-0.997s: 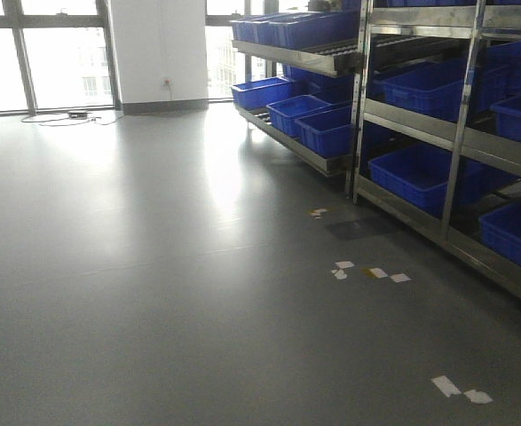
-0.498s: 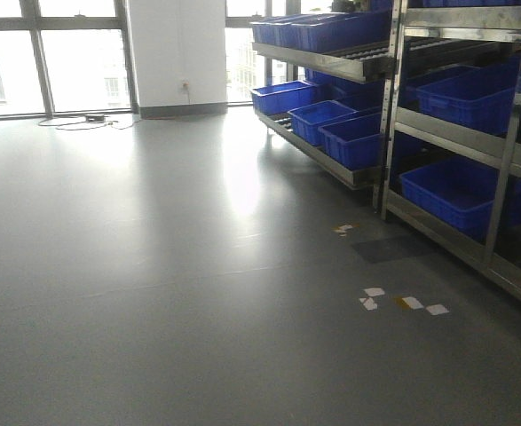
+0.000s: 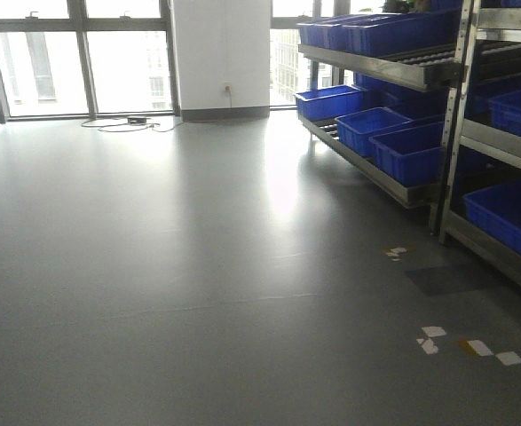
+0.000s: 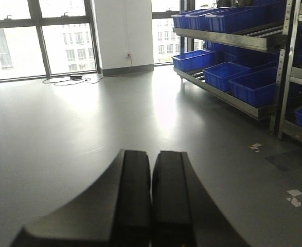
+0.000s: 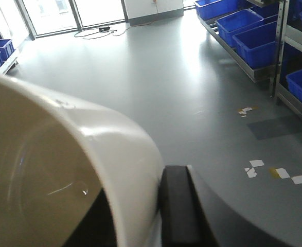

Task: Move white bin to right shelf second layer
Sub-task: 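Drive the base toward the windows holding the bin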

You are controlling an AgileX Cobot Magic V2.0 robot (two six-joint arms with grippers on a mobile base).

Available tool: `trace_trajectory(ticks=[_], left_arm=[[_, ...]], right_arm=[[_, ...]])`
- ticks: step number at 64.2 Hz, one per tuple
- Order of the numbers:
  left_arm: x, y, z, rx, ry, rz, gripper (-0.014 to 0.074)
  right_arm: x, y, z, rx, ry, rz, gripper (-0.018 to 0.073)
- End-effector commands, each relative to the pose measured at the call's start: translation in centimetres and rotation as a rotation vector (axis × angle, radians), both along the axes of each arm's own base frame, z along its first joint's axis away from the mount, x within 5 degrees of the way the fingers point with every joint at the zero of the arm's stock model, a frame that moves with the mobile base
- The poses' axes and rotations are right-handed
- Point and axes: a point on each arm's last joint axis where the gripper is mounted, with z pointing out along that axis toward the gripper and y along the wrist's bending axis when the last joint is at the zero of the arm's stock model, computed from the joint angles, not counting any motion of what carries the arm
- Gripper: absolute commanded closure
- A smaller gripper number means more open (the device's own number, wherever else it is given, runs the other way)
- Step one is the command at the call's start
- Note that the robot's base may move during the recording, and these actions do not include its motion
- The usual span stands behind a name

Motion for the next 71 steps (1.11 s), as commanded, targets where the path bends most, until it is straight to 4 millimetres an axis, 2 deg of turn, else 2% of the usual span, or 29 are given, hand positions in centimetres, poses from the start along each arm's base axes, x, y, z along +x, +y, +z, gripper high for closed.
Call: trace_trajectory(ticks=[1,71], left_arm=[[0.03,0.03,-0.41,-0.019,-0.059,0.002,0.0512],[0.03,0.03,-0.41,-0.019,-0.059,0.002,0.0512]], right_arm=[[0.04,-0.06,1.85,0.007,-0.125,-0.008,0.0502],[0.04,-0.06,1.85,0.007,-0.125,-0.008,0.0502]])
